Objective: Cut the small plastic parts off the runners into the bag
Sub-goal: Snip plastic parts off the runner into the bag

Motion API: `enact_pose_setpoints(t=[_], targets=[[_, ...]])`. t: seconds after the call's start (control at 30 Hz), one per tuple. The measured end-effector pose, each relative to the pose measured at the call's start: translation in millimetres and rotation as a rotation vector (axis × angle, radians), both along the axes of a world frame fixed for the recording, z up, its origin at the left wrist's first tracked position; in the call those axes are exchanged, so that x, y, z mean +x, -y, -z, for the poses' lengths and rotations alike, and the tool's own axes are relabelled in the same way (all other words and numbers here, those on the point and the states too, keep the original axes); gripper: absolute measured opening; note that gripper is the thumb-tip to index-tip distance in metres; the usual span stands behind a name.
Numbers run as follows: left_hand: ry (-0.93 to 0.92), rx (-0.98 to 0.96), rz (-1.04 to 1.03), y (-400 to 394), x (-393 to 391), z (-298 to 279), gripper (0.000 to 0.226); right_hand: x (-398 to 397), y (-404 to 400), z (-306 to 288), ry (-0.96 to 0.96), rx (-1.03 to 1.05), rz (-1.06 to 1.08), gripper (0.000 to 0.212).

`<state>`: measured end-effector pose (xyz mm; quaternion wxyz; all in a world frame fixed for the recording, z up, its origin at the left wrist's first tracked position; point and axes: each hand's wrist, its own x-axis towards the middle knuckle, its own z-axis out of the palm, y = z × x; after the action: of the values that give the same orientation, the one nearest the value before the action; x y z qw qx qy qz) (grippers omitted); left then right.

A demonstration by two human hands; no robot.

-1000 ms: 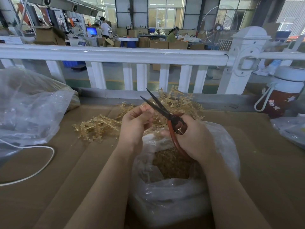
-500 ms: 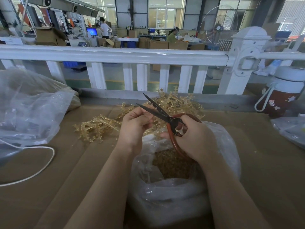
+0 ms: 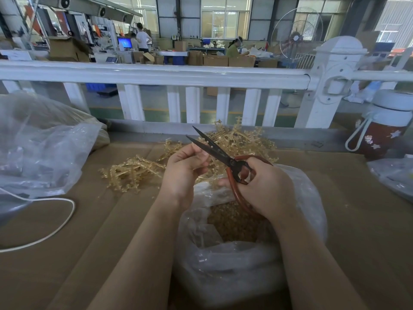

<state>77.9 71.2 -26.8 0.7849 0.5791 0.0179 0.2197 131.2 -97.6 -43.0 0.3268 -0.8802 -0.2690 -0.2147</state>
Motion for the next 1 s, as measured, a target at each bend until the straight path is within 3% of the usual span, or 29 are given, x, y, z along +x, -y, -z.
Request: enact_pose_setpoints(t=[0.2, 0.37, 0.53, 0.73, 0.9, 1.0], targets=[[0.012, 0.020, 0.001, 0.4, -1.9, -1.7, 0.024, -0.6, 1.1, 0.0, -0.003, -0.006, -0.007, 0.078], [0.014, 0.138, -0.015, 2.6, -3.2, -2.3, 0.032, -1.8, 0.9, -1.2, 0.009, -0.022, 0.022, 0.065], [0.018, 0.150, 0.003, 1.6, -1.8, -0.9, 0.030, -0.5, 1.4, -0.1, -0.053, -0.015, -0.007, 0.069], [0.027, 0.129, 0.032, 2.6, -2.5, -1.1, 0.028, -2.2, 1.8, -1.5, -0.077, -0.013, -0.020, 0.056], [0.011, 0.113, 0.031, 3.1, -3.4, -2.0, 0.026, -3.4, 0.8, -3.3, -0.100, 0.015, -0.034, 0.066], [-0.008, 0.119, -0.100, 4.8, -1.9, -1.4, 0.022, -0.9, 1.2, -2.0, -0.113, -0.009, -0.025, 0.075]])
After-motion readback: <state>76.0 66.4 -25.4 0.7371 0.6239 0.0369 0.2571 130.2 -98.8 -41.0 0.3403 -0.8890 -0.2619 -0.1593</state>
